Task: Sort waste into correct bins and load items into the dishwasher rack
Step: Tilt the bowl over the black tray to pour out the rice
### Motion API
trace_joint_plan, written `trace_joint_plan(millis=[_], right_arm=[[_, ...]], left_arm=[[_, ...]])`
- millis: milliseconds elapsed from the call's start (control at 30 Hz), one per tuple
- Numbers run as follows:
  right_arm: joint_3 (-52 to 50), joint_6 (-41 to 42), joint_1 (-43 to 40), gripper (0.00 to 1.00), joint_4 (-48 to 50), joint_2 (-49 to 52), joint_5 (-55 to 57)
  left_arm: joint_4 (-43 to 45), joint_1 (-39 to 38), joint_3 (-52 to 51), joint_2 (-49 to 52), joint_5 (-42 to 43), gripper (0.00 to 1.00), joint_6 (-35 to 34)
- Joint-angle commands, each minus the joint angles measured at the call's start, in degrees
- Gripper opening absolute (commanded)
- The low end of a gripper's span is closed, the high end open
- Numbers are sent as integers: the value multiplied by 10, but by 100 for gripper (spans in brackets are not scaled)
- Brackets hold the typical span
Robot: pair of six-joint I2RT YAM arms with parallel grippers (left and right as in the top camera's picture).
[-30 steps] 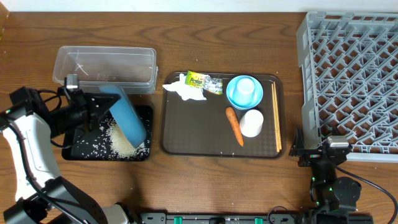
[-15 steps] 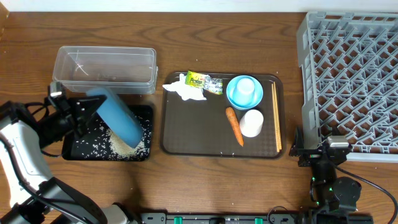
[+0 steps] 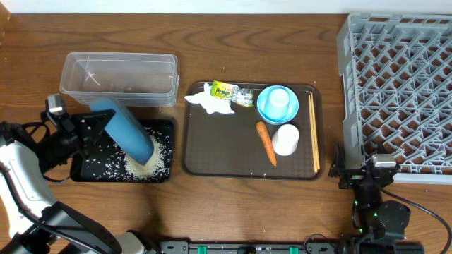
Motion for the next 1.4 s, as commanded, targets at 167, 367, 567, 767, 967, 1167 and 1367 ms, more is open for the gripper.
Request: trace_joint_plan(millis=[167, 367, 567, 767, 967, 1167, 1367], right_arm=[[-1, -10, -7, 99, -2, -3, 0], [-1, -10, -7, 99, -2, -3, 0], [-1, -10, -7, 99, -2, -3, 0], [-1, -10, -7, 99, -2, -3, 0], [-1, -10, -7, 99, -2, -3, 0], [-1, -10, -7, 99, -2, -3, 0], [-1, -10, -7, 99, -2, -3, 0]], left_arm=[[-9, 6, 3, -9, 7, 6, -1], [-37, 8, 3, -12, 14, 6, 43], [-73, 10, 4, -23, -11, 6, 60], [-21, 17, 4, -46, -38, 6, 31], [-43, 18, 4, -57, 19, 6, 148], [-60, 19, 4, -66, -19, 6, 122], [-128, 6, 13, -111, -41, 6, 164]])
